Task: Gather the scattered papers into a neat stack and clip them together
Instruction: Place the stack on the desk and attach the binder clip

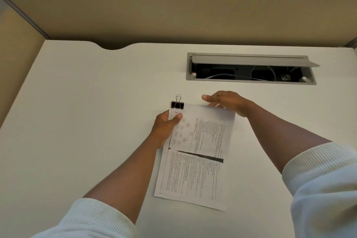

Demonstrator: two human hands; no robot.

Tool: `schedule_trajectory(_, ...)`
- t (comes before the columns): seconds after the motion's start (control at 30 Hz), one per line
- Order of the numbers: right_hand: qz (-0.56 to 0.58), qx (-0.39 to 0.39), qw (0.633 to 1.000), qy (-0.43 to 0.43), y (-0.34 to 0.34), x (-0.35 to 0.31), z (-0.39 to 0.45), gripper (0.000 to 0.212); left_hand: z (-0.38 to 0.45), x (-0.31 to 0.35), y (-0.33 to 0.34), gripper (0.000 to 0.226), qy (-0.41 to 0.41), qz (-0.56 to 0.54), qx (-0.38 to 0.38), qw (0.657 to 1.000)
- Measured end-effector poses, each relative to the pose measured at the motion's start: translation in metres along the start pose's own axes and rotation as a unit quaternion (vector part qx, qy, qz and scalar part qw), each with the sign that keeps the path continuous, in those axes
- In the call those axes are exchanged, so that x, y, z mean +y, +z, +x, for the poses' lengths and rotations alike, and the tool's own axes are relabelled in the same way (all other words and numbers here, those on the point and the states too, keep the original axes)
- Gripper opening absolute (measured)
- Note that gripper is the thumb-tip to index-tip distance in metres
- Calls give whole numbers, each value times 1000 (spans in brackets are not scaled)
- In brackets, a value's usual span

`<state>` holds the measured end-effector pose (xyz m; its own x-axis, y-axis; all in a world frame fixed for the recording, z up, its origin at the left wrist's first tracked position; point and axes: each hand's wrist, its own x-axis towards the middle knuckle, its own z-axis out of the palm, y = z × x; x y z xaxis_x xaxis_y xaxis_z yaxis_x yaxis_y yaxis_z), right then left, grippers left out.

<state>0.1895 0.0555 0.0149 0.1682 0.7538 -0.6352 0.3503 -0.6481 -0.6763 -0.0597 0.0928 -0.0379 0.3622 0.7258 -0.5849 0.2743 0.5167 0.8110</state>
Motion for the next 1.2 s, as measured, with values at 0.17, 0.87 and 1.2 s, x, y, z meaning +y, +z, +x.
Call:
schedule_trajectory(0.17, 125, 19, 992, 22, -1, 22, -19, 73, -10, 5, -11, 27, 4, -50, 14, 999)
schedule_trajectory(0.87, 301, -19, 953, 17, 44, 10, -48, 35, -44, 29, -39, 36, 18, -129, 26, 991)
schedule_trajectory(1.2, 213, 38, 976, 25, 52, -37, -19, 44, -23, 37, -53, 30, 56, -70, 76, 993)
